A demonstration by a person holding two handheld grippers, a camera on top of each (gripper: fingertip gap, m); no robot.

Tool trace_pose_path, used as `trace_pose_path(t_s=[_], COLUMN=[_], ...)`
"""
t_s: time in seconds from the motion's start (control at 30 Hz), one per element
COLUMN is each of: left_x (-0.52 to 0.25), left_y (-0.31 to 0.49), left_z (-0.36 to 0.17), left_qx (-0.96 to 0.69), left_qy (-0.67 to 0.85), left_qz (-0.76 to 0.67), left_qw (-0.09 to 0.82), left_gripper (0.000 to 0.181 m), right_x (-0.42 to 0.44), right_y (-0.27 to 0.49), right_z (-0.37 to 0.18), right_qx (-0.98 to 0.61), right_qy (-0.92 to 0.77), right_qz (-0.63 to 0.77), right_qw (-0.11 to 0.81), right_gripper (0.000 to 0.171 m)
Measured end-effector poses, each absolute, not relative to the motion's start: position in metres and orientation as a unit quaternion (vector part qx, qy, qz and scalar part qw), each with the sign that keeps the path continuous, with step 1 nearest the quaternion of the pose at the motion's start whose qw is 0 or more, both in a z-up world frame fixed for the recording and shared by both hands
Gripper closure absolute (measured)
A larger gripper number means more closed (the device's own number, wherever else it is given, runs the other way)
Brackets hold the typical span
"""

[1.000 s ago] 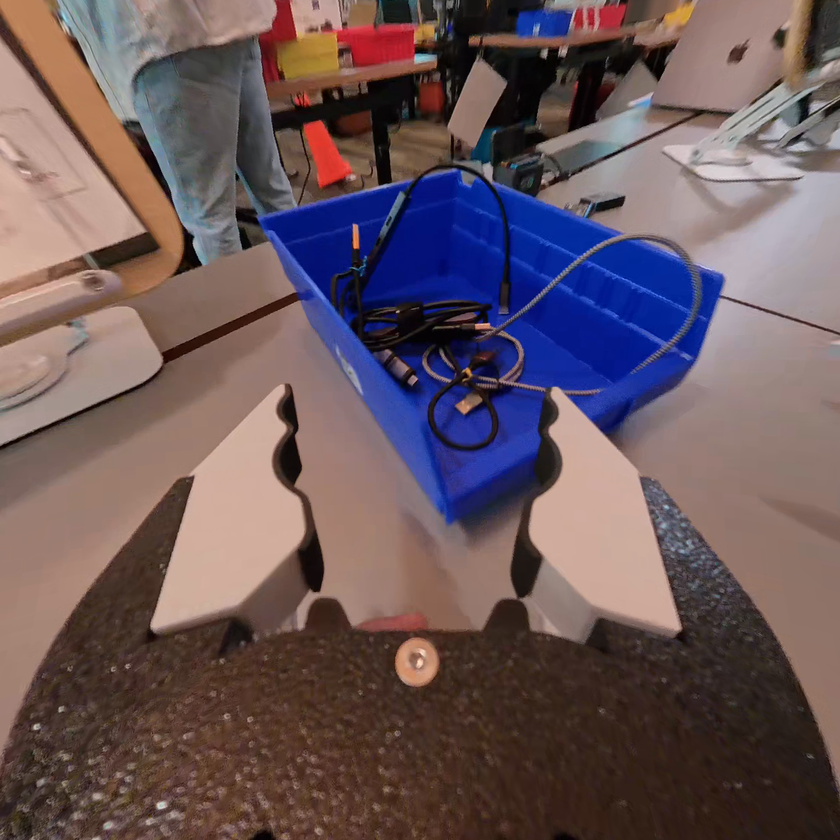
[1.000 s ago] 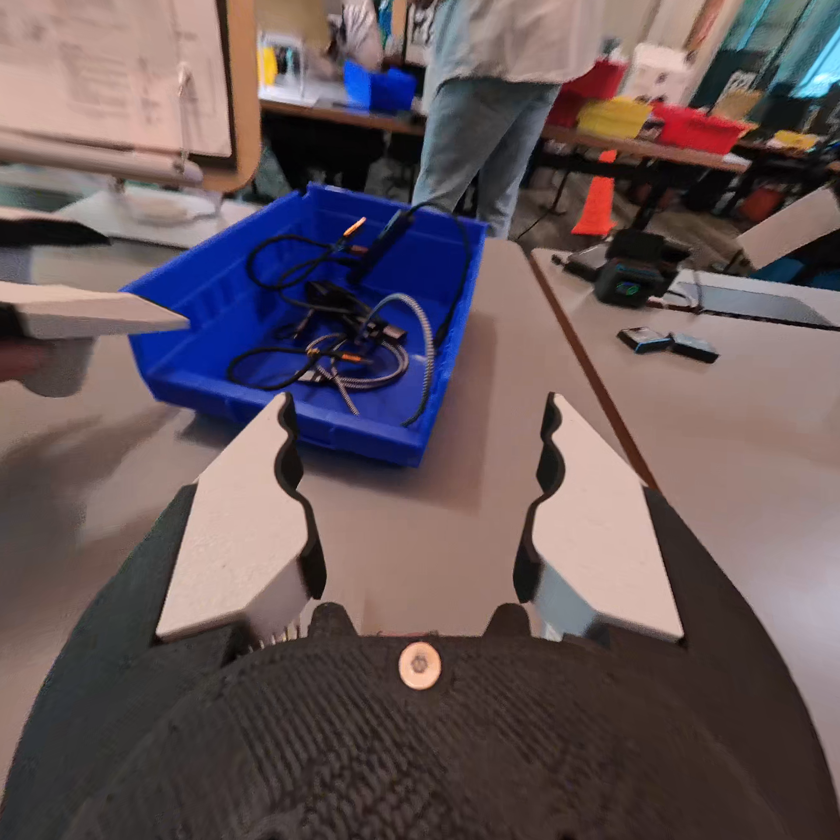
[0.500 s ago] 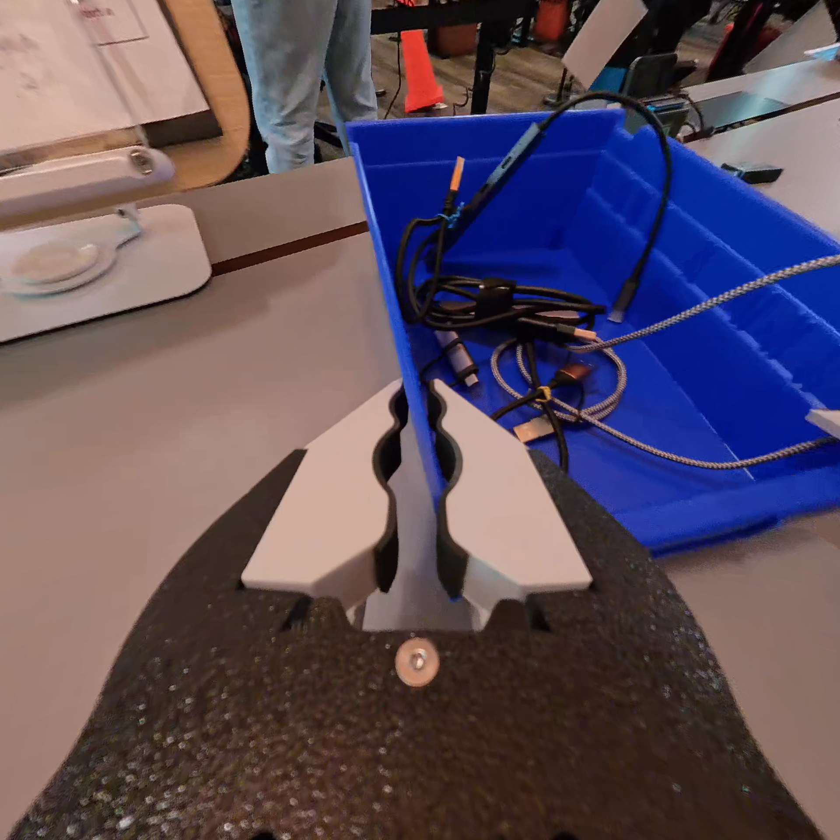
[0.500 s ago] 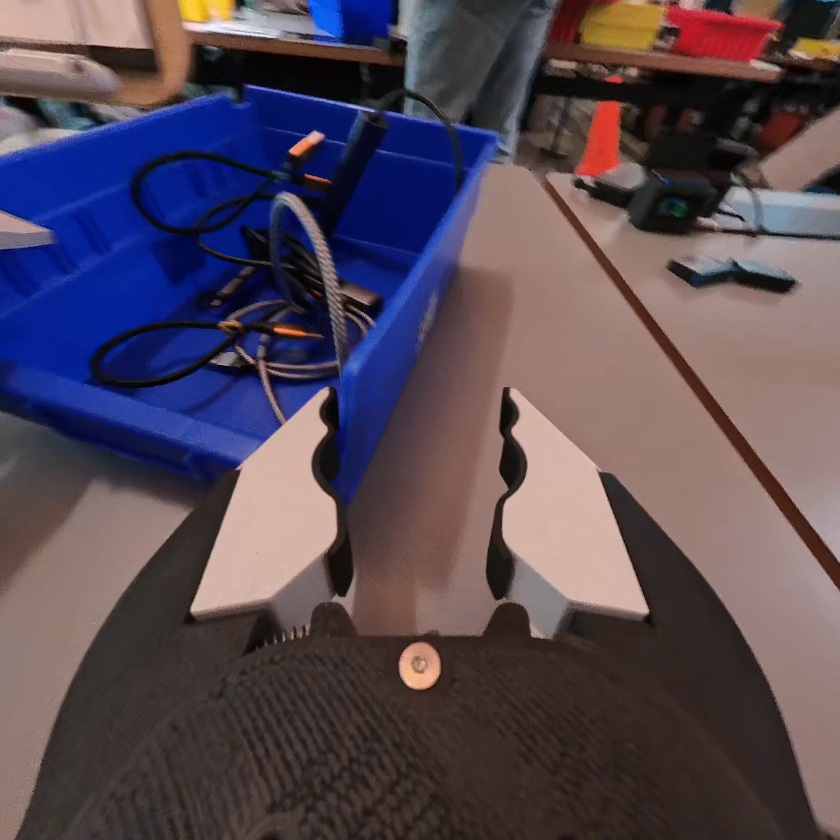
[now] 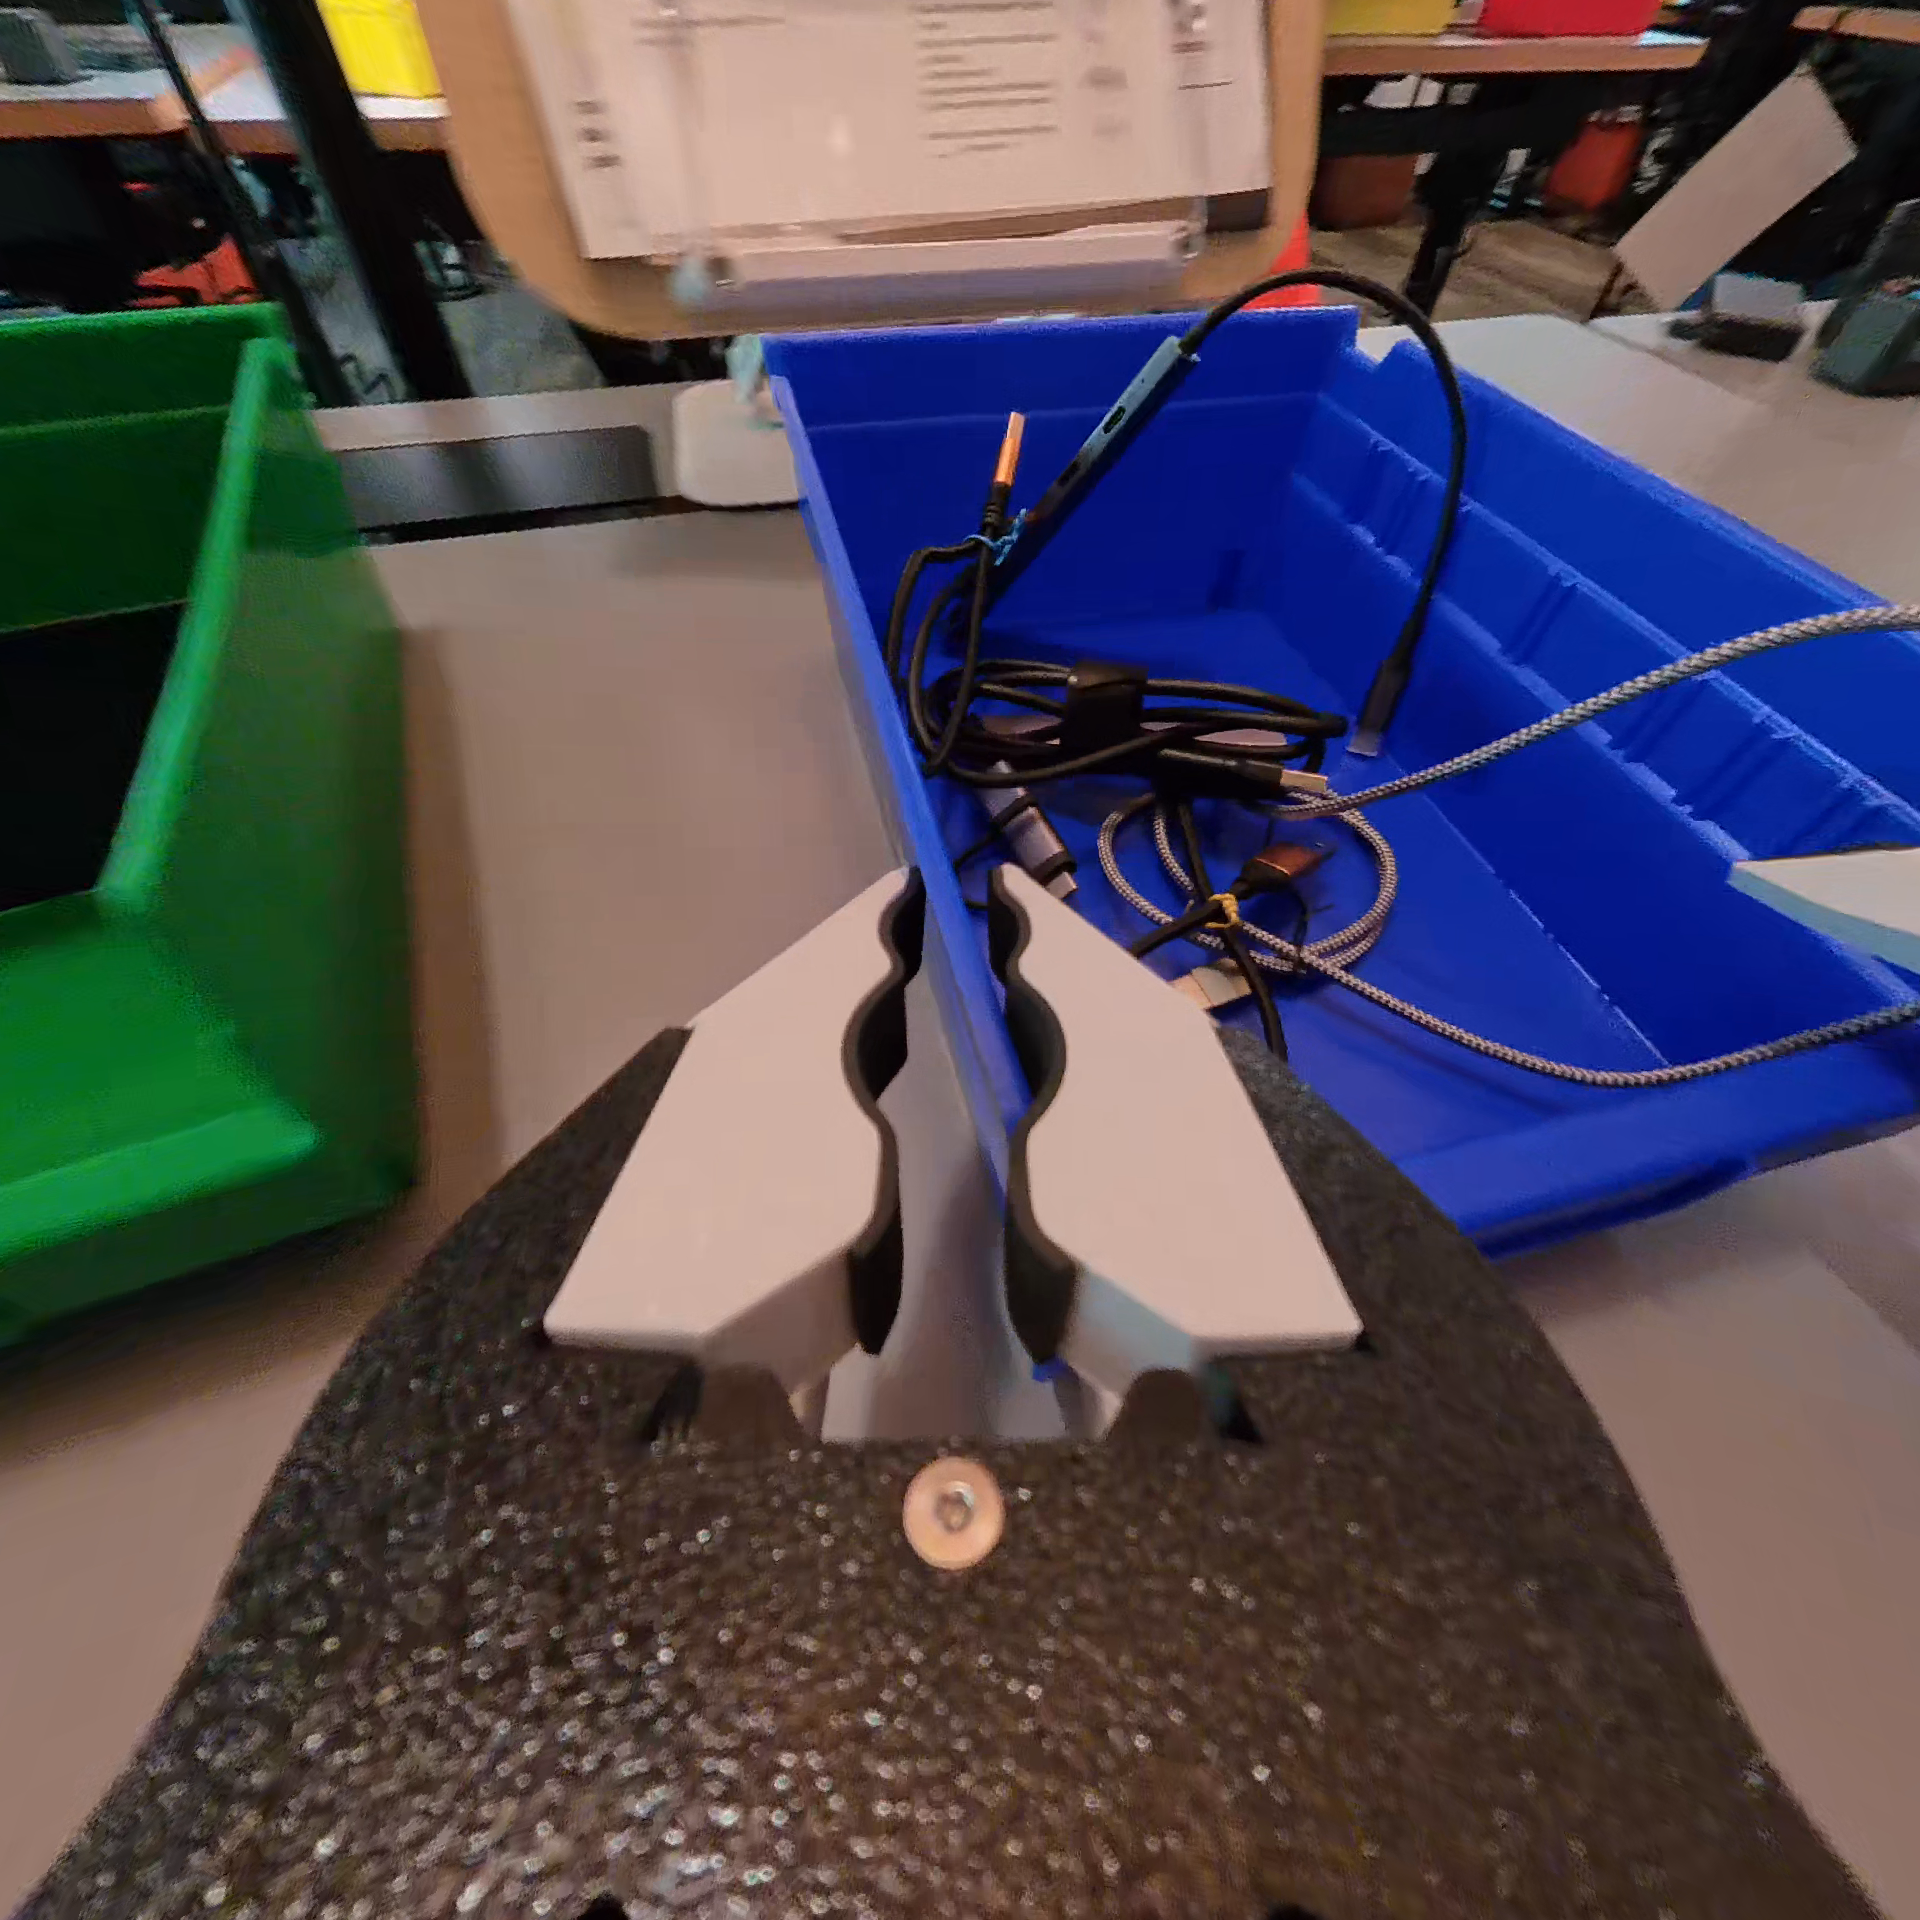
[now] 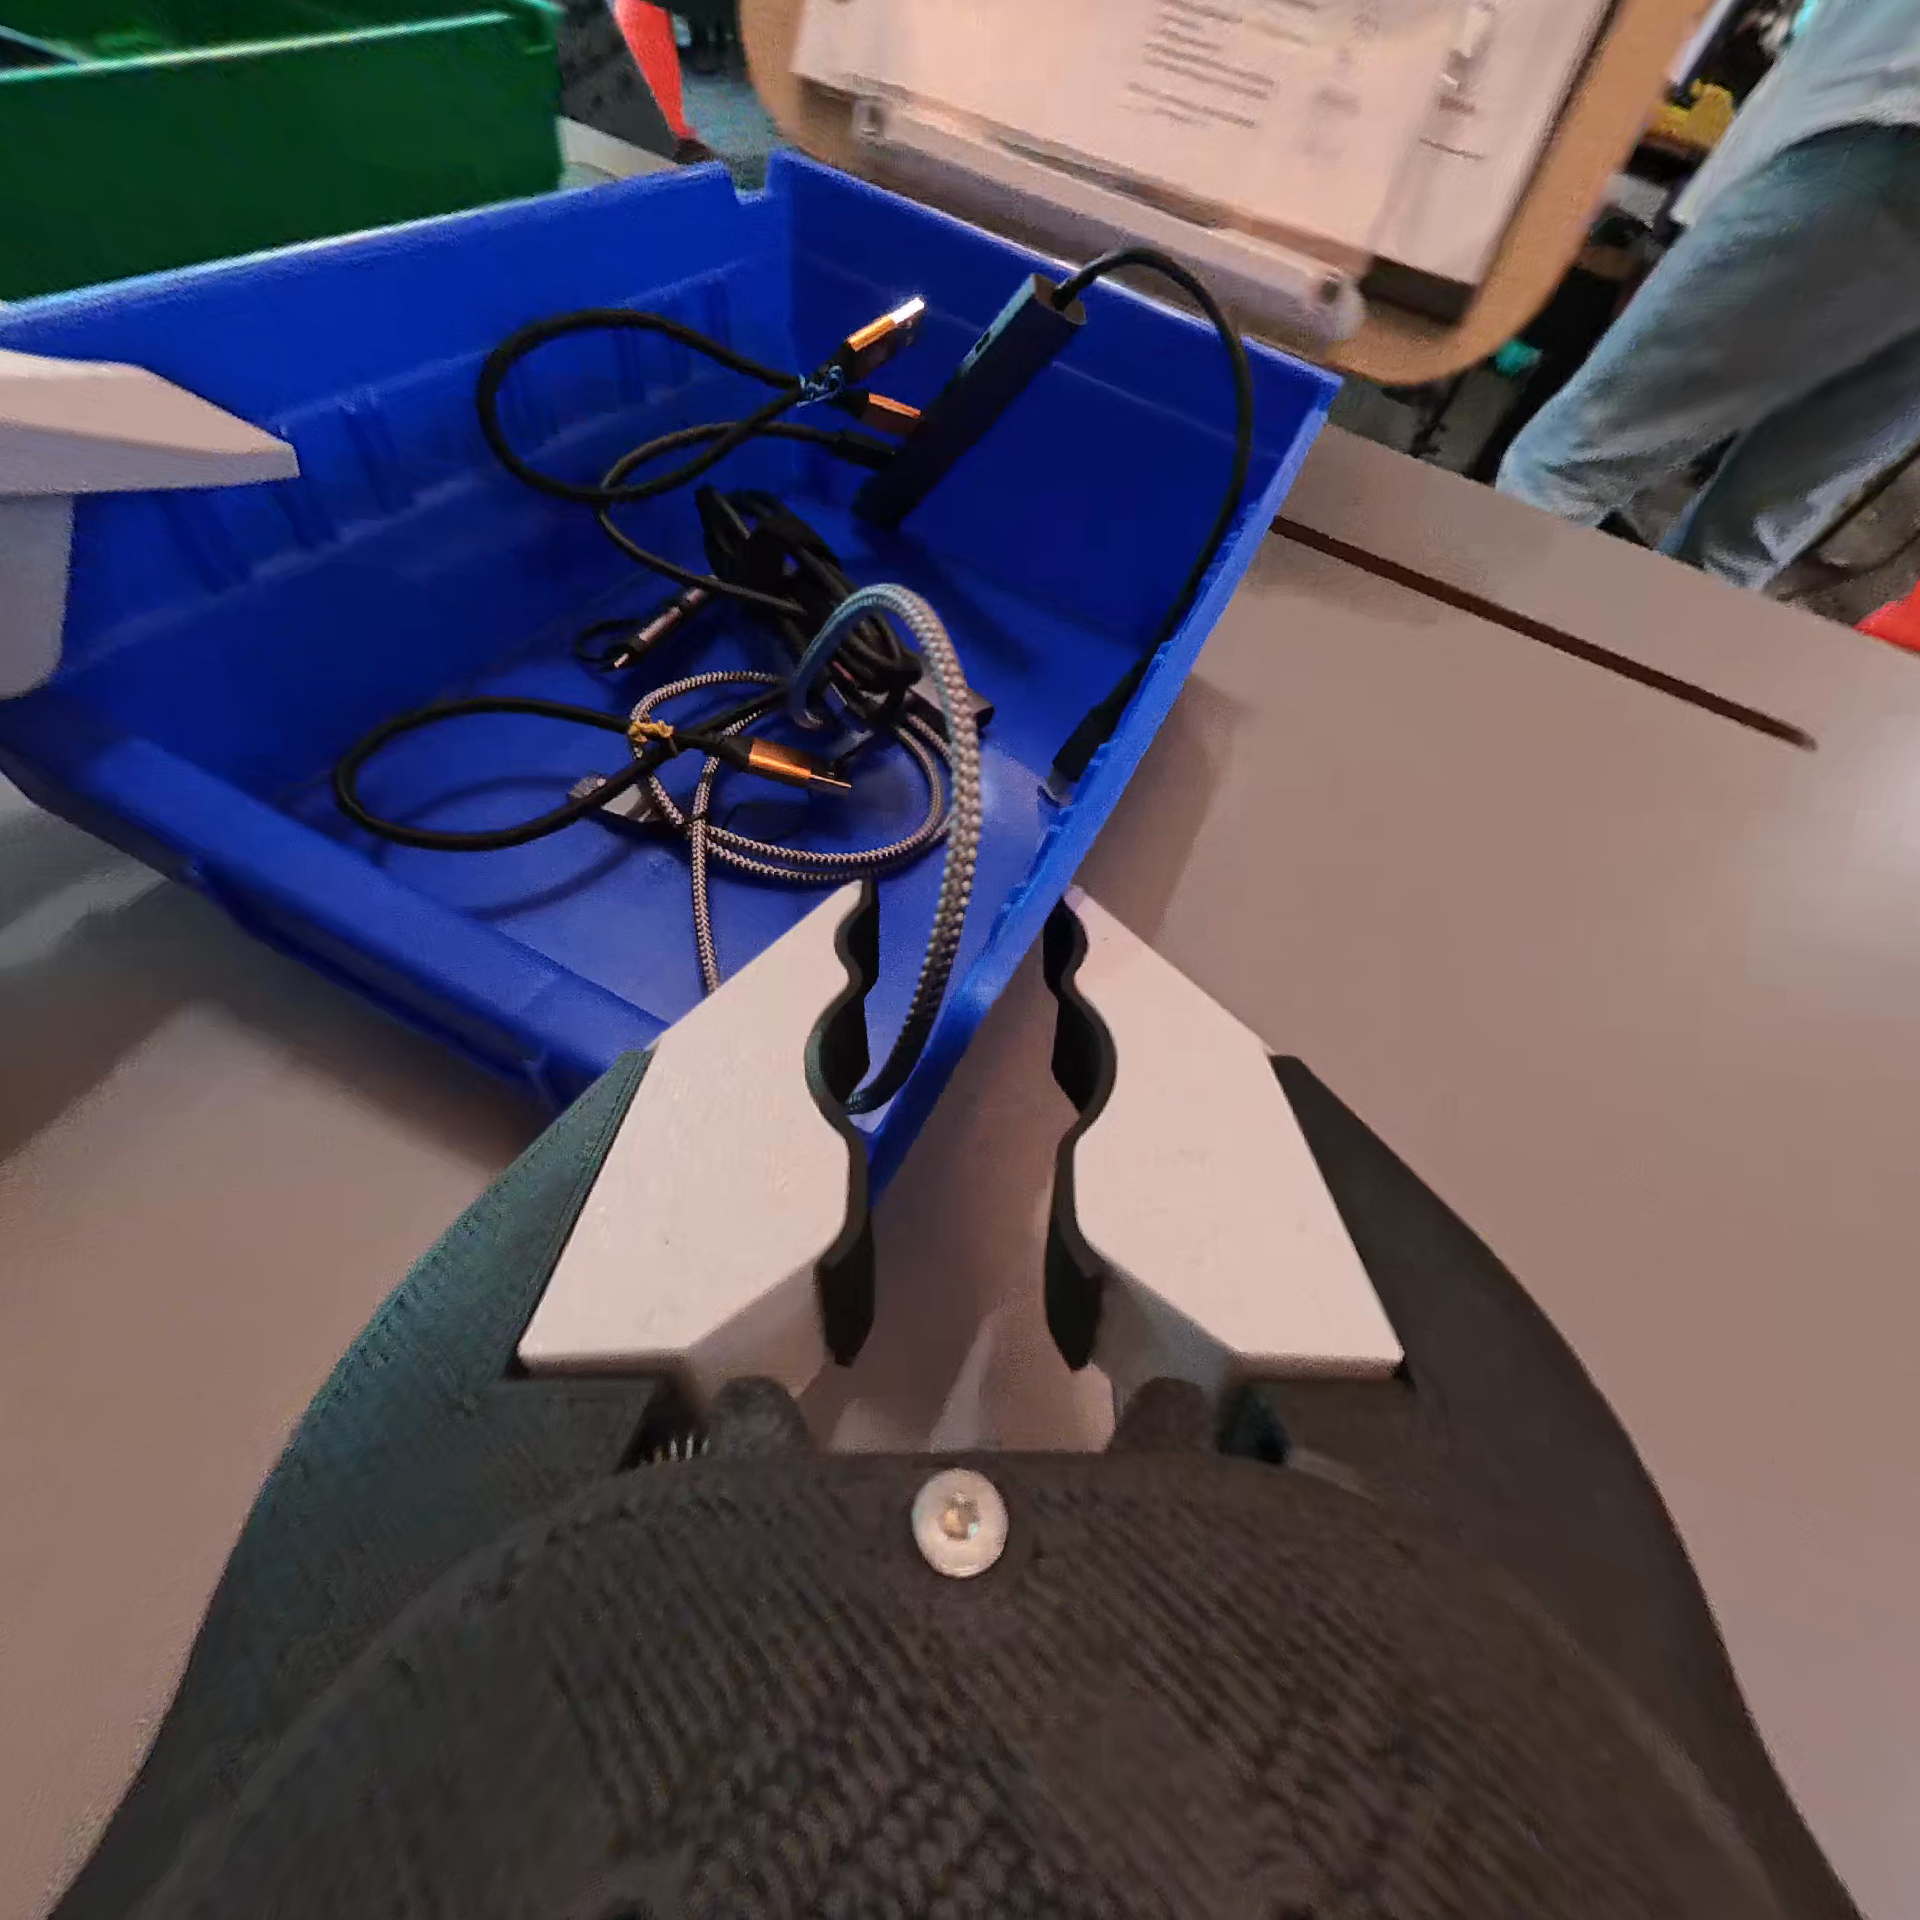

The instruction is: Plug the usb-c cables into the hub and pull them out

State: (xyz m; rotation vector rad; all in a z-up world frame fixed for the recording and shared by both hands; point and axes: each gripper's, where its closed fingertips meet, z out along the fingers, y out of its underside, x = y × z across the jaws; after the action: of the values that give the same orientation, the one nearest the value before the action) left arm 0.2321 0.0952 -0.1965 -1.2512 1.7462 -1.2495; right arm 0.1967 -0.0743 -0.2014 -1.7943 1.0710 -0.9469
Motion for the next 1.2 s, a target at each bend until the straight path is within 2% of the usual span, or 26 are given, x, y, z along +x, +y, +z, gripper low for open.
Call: trace_pose_path(t_s=[0.1, 0.23, 0.33, 0.37, 0.47, 0.57, 0.63, 0.67, 0.77, 0.8, 0.93, 1.03, 1.07, 1.13, 1.2], left_x=[0.224, 0.199, 0.204, 0.211, 0.228, 0.243, 0.25, 0.253, 0.258, 0.258, 0.256, 0.243, 0.236, 0.222, 0.208], left_y=[0.134, 0.165, 0.235, 0.272, 0.365, 0.411, 0.419, 0.414, 0.41, 0.414, 0.419, 0.432, 0.435, 0.438, 0.434], left_z=[-0.196, -0.152, -0.115, -0.112, -0.127, -0.165, -0.192, -0.202, -0.207, -0.207, -0.202, -0.154, -0.138, -0.108, -0.078], left_qx=[-0.477, -0.435, -0.436, -0.462, -0.535, -0.573, -0.586, -0.583, -0.581, -0.584, -0.589, -0.574, -0.568, -0.541, -0.519], left_qy=[0.671, 0.658, 0.614, 0.597, 0.541, 0.53, 0.543, 0.556, 0.561, 0.561, 0.545, 0.448, 0.442, 0.442, 0.424], left_qz=[-0.466, -0.532, -0.532, -0.5, -0.435, -0.417, -0.422, -0.434, -0.442, -0.427, -0.43, -0.515, -0.519, -0.494, -0.481], left_qw=[0.324, 0.307, 0.387, 0.424, 0.481, 0.465, 0.429, 0.403, 0.39, 0.403, 0.413, 0.453, 0.462, 0.518, 0.566], left_gripper=[0.168, 0.149, 0.147, 0.14, 0.11, 0.101, 0.104, 0.115, 0.171, 0.181, 0.181, 0.181, 0.18, 0.181, 0.181], right_x=[0.191, 0.17, 0.149, 0.143, 0.133, 0.14, 0.139, 0.137, 0.136, 0.137, 0.151, 0.161, 0.163, 0.167, 0.172], right_y=[-0.04, -0.038, 0.026, 0.057, 0.151, 0.207, 0.234, 0.244, 0.254, 0.253, 0.232, 0.211, 0.207, 0.203, 0.205], right_z=[-0.199, -0.152, -0.099, -0.095, -0.109, -0.135, -0.148, -0.152, -0.16, -0.16, -0.148, -0.132, -0.127, -0.118, -0.115], right_qx=[-0.732, -0.675, -0.643, -0.648, -0.665, -0.679, -0.69, -0.693, -0.708, -0.709, -0.686, -0.661, -0.654, -0.636, -0.624], right_qy=[0.394, 0.431, 0.363, 0.342, 0.298, 0.289, 0.291, 0.29, 0.27, 0.27, 0.294, 0.311, 0.313, 0.327, 0.342], right_qz=[-0.381, -0.414, -0.423, -0.407, -0.351, -0.348, -0.32, -0.315, -0.333, -0.338, -0.365, -0.392, -0.396, -0.386, -0.366], right_qw=[0.405, 0.434, 0.525, 0.546, 0.588, 0.578, 0.58, 0.58, 0.561, 0.557, 0.557, 0.559, 0.563, 0.582, 0.599], right_gripper=[0.131, 0.077, 0.077, 0.079, 0.08, 0.078, 0.077, 0.077, 0.079, 0.08, 0.085, 0.124, 0.124, 0.107, 0.106])
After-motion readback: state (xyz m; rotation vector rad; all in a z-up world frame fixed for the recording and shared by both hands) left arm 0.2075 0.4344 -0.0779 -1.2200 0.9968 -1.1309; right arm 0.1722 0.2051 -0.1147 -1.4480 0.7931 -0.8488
